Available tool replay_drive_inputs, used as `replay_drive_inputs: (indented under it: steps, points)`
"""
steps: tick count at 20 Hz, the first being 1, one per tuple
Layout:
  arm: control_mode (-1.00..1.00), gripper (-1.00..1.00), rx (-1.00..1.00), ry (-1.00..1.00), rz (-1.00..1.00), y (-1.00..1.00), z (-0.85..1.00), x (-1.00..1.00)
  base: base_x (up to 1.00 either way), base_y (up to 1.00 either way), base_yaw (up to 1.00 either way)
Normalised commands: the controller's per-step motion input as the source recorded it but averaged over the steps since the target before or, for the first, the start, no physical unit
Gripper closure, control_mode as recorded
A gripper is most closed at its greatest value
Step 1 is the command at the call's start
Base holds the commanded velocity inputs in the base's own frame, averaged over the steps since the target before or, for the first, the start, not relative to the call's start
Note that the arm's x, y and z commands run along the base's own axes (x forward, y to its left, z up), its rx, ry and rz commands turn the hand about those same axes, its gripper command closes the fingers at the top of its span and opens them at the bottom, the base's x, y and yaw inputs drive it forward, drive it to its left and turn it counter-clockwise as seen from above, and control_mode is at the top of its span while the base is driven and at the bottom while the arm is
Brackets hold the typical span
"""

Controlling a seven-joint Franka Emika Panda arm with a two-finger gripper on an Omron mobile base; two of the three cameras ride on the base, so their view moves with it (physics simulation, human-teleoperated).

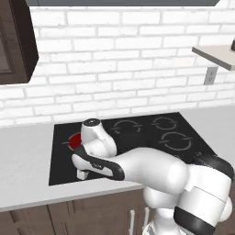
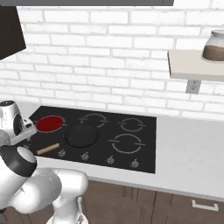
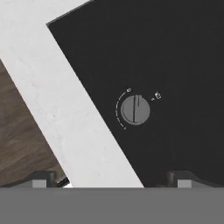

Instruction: Turn off the front left burner of the stove.

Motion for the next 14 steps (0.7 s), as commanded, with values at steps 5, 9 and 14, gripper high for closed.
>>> replay_drive_inputs:
  steps: [5,9,14]
  points:
    - [-1.00,-1.00,-0.06,0.04,0.00,0.10,-0.24,0.26,0.00,0.00,0.00]
    - [-1.00,-1.00,-0.08,0.00,0.00,0.13,-0.24,0.07,0.00,0.00,0.00]
    - [-1.00,-1.00,-0.01,0.00,0.00,0.02,-0.03,0.00,0.00,0.00,0.00]
